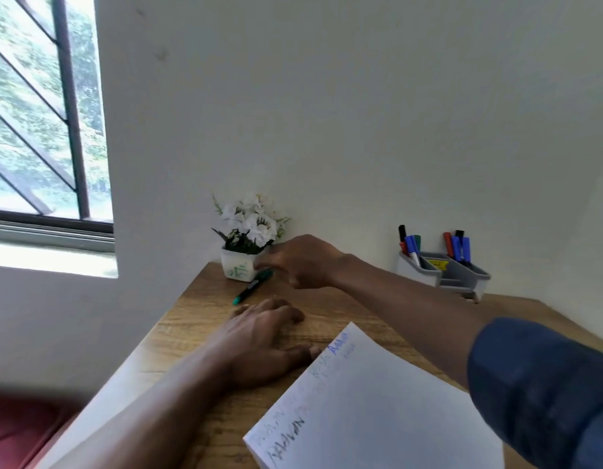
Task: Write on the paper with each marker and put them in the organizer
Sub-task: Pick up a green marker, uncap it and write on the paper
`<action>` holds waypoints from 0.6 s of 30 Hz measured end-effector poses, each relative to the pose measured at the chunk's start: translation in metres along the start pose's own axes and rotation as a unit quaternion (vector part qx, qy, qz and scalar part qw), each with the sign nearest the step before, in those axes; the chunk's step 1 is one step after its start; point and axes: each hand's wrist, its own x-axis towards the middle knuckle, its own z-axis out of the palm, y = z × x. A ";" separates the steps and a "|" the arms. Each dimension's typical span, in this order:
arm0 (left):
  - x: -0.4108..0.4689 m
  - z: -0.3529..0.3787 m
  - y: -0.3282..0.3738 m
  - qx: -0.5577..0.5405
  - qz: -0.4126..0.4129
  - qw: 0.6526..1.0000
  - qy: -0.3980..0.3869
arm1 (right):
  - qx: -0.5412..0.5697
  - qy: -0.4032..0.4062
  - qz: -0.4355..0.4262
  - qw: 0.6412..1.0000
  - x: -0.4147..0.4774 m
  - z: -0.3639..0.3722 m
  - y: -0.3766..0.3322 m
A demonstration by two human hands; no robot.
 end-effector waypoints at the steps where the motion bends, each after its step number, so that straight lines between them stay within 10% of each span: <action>1: 0.001 0.001 -0.001 -0.001 -0.001 1.000 0.000 | -0.025 -0.019 -0.032 0.999 0.009 0.003 -0.005; 13: 0.000 0.001 -0.001 0.005 0.003 1.000 0.003 | -0.099 -0.074 -0.033 0.992 0.002 0.011 -0.009; 18: 0.000 0.002 -0.002 0.002 0.019 1.000 0.021 | 0.155 0.123 0.198 0.960 -0.050 -0.007 -0.006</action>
